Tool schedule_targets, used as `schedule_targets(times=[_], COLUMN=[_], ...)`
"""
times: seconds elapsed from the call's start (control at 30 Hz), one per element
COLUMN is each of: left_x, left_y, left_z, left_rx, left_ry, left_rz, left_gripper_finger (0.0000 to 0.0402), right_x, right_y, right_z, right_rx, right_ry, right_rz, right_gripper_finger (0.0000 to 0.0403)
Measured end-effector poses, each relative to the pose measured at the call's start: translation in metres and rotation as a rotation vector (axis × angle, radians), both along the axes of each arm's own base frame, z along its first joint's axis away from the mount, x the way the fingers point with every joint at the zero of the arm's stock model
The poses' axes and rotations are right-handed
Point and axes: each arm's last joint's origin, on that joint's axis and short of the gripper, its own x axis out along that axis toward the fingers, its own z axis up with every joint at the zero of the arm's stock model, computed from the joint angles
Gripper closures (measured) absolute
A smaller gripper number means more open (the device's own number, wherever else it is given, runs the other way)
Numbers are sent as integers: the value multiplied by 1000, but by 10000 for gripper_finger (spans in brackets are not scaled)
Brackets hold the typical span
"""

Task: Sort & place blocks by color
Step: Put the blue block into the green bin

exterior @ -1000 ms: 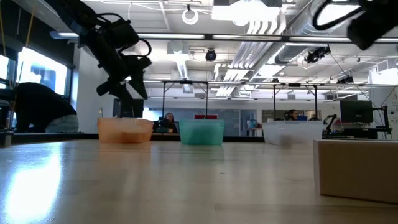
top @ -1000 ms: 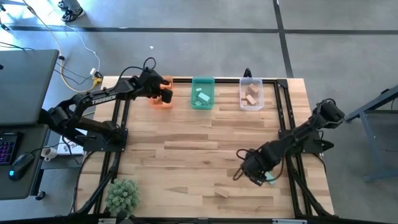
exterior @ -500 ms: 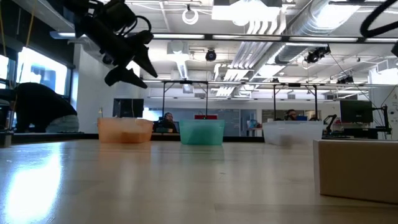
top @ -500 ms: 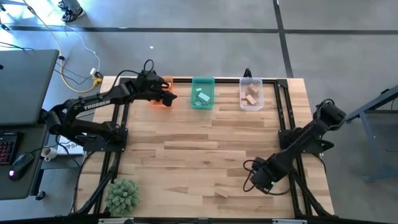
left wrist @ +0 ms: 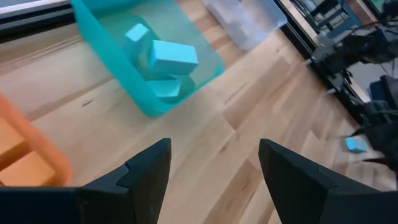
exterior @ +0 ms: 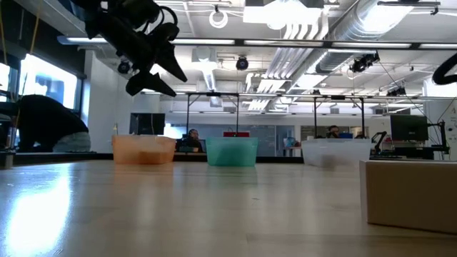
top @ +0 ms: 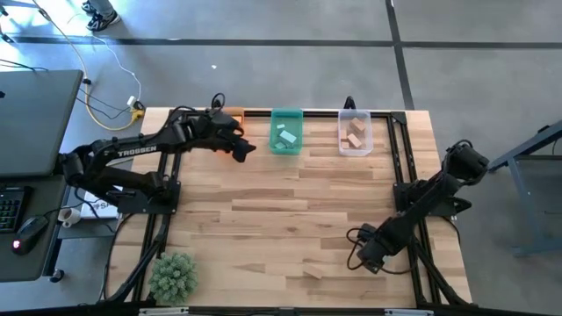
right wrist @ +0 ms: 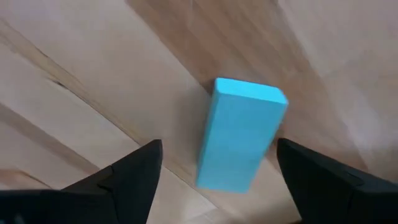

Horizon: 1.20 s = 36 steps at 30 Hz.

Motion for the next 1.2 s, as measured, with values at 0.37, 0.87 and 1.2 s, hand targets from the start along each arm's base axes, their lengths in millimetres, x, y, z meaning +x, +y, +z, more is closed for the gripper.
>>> schedule_targets(times=[0.37, 0.87, 1.2], left_x=[10, 13, 18], left_y=[-11, -10, -7], left_z=[4, 9, 20], left_rx=[-3, 26, 92], left_ry=[-52, -110, -217], left_rz=[-24, -30, -32], left_gripper_finger=[172, 172, 172], right_x=[-6, 14, 40], right_y=[-5, 7, -1], right_z=[-7, 10, 22], right_rx=[-9, -16, 1], right_ry=[26, -141, -239], right_rz=[-5, -30, -98], right_gripper_finger=[285, 306, 306])
